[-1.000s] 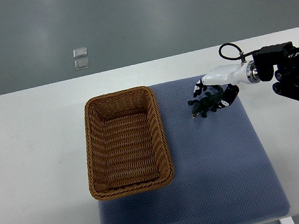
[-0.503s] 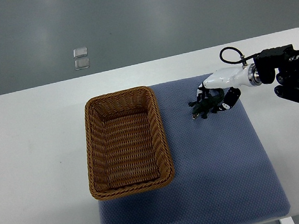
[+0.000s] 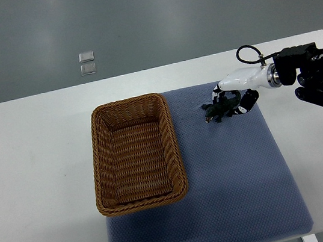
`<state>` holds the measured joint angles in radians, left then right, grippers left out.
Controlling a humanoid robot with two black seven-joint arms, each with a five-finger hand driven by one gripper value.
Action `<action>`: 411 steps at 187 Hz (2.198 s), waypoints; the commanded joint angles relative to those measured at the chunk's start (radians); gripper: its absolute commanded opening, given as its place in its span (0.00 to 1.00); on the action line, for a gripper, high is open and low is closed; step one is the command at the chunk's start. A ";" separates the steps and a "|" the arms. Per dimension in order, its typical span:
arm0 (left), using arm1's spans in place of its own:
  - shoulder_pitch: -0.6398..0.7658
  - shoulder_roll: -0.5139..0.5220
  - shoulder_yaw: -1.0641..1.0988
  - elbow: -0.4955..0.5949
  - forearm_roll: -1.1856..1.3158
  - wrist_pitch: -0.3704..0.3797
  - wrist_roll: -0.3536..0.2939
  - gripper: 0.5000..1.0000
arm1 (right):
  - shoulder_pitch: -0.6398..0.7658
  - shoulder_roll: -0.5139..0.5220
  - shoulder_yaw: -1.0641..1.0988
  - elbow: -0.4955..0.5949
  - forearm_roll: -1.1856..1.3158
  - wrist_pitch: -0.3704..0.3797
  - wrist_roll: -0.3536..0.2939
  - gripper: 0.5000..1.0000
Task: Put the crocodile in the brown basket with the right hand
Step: 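Lift the crocodile and carry it over the wicker basket, then open the right hand to release the crocodile into the basket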
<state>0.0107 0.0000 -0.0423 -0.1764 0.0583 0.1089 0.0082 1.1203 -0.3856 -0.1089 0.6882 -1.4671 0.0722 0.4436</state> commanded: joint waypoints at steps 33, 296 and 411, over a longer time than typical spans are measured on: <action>0.000 0.000 -0.001 0.000 0.000 0.000 -0.001 1.00 | 0.061 -0.016 0.011 0.002 0.017 0.005 0.018 0.10; 0.000 0.000 -0.002 0.000 0.000 0.000 -0.001 1.00 | 0.182 0.192 0.054 0.263 0.042 0.014 0.055 0.16; 0.000 0.000 -0.002 -0.002 0.000 0.000 -0.001 1.00 | 0.161 0.251 0.040 0.235 0.031 0.018 0.046 0.66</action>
<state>0.0110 0.0000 -0.0445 -0.1768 0.0582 0.1089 0.0080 1.2847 -0.1324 -0.0669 0.9280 -1.4355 0.0920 0.4902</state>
